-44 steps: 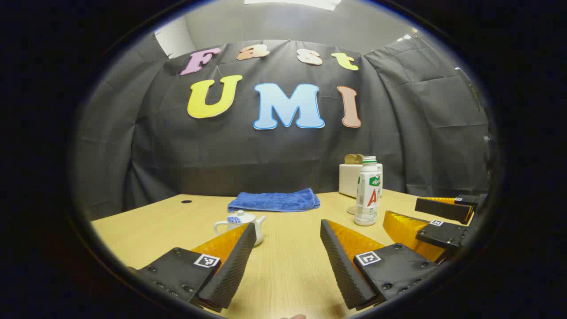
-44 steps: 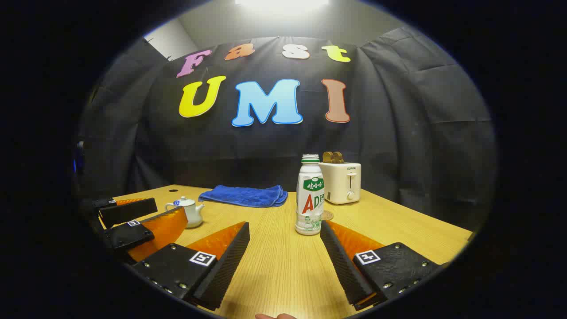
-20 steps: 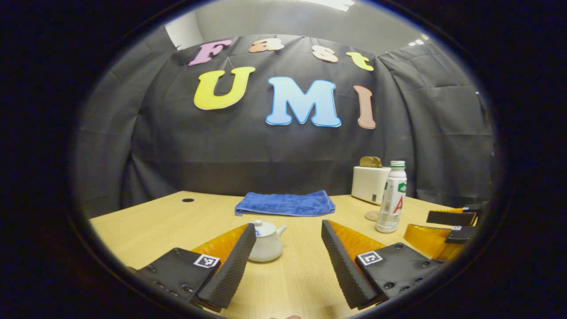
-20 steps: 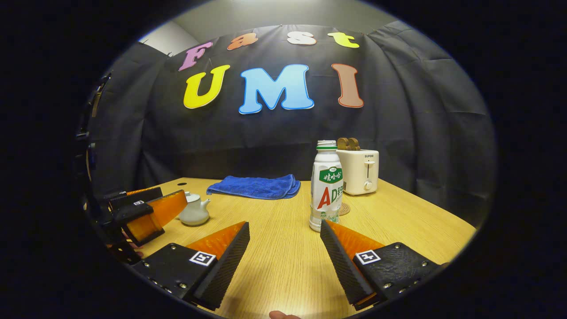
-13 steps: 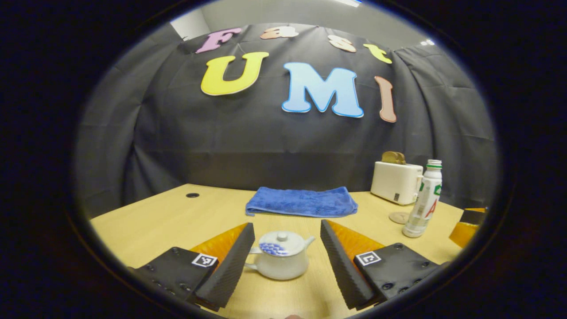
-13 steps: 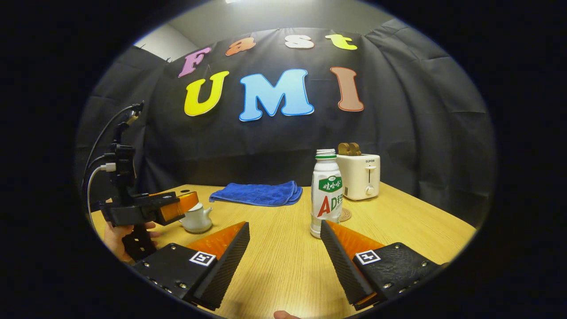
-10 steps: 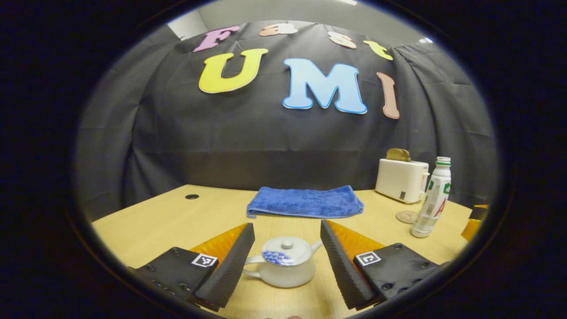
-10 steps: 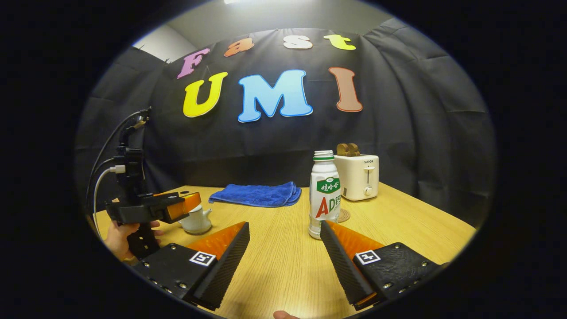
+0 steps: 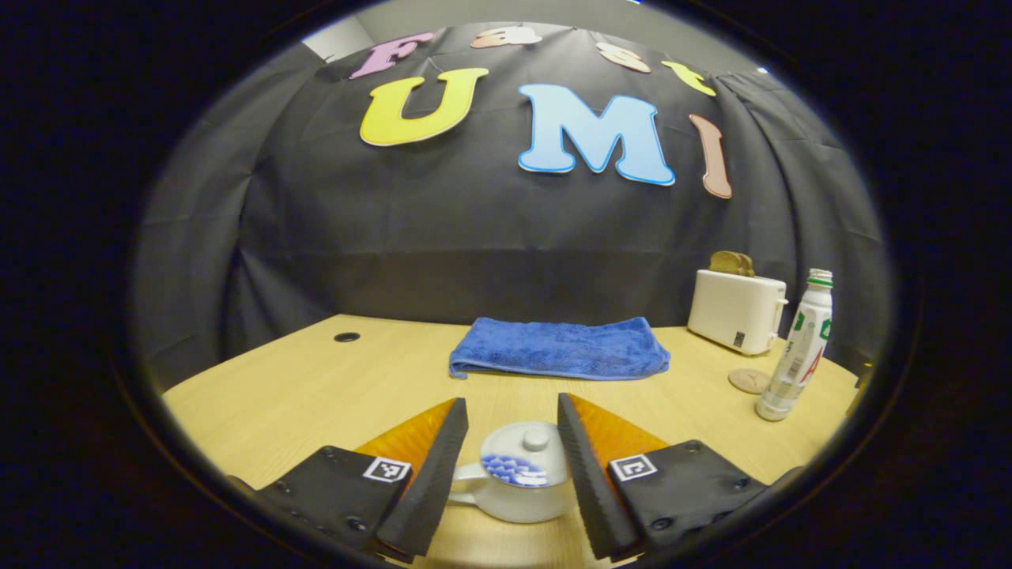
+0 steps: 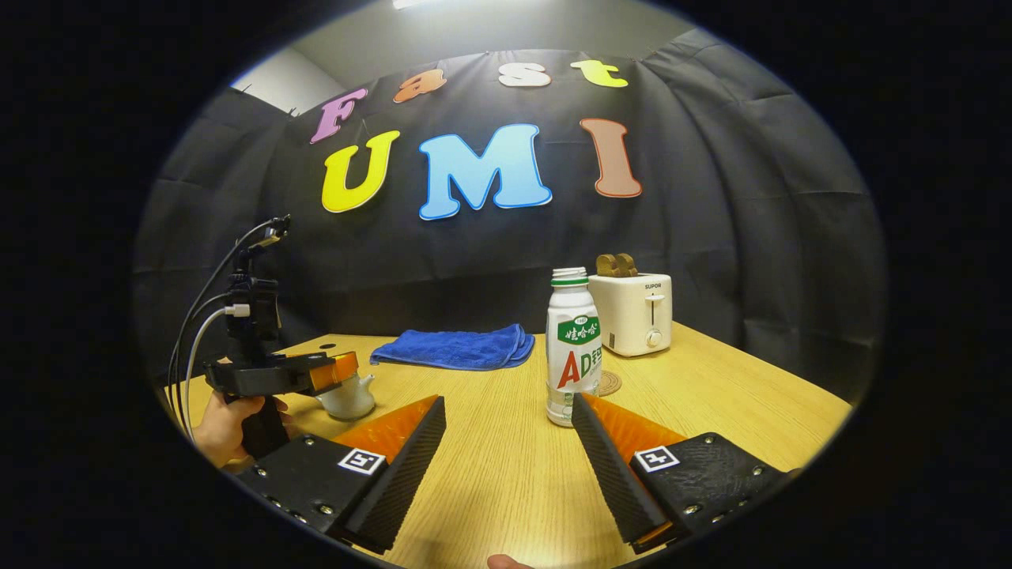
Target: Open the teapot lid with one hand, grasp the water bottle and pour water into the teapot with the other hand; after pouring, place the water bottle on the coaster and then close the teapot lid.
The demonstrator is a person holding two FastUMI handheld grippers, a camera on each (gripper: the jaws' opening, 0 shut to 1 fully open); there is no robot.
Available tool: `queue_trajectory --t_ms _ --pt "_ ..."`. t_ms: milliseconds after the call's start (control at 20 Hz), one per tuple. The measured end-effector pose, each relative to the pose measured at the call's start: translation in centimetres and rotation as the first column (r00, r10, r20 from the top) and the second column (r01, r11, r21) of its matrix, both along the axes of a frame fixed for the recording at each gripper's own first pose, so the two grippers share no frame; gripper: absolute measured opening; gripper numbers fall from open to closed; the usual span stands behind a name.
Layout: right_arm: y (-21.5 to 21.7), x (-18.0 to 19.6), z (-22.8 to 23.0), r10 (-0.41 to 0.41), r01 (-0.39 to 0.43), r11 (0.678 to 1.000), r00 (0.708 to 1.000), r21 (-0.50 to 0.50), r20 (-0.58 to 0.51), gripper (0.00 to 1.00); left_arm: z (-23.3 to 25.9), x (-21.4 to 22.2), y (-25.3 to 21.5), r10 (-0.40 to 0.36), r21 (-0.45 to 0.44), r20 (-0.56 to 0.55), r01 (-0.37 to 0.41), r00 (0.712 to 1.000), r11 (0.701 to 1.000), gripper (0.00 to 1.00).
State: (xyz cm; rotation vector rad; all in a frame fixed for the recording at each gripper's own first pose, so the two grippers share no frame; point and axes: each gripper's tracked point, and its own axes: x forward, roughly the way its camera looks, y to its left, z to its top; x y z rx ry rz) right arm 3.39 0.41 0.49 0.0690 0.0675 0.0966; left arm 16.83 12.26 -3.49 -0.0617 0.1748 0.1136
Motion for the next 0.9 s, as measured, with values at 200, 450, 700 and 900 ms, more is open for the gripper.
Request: queue_trajectory --t_ms 200,450,700,900 --pt "0.5 -0.3 0.7 0.013 -0.013 1.000 1.000 -0.002 0.010 0.99 0.0 0.2 -0.5 -0.015 0.056 -0.012 0.015 1.000 0.998 0.59" --pt "0.3 -0.3 1.2 0.008 -0.007 1.000 1.000 -0.018 0.026 0.99 0.3 0.7 -1.4 -0.046 0.109 -0.004 0.046 0.999 0.993 0.33" --pt "-1.0 0.7 0.9 -0.012 0.012 1.000 1.000 -0.002 0.017 0.99 0.6 0.7 -1.3 -0.064 0.042 0.024 0.063 0.998 0.997 0.22" --pt "-3.1 2.3 1.3 -0.046 0.045 0.999 0.999 0.009 0.030 0.99 3.4 -0.1 -1.5 -0.069 0.032 0.091 0.067 0.993 0.997 0.22"
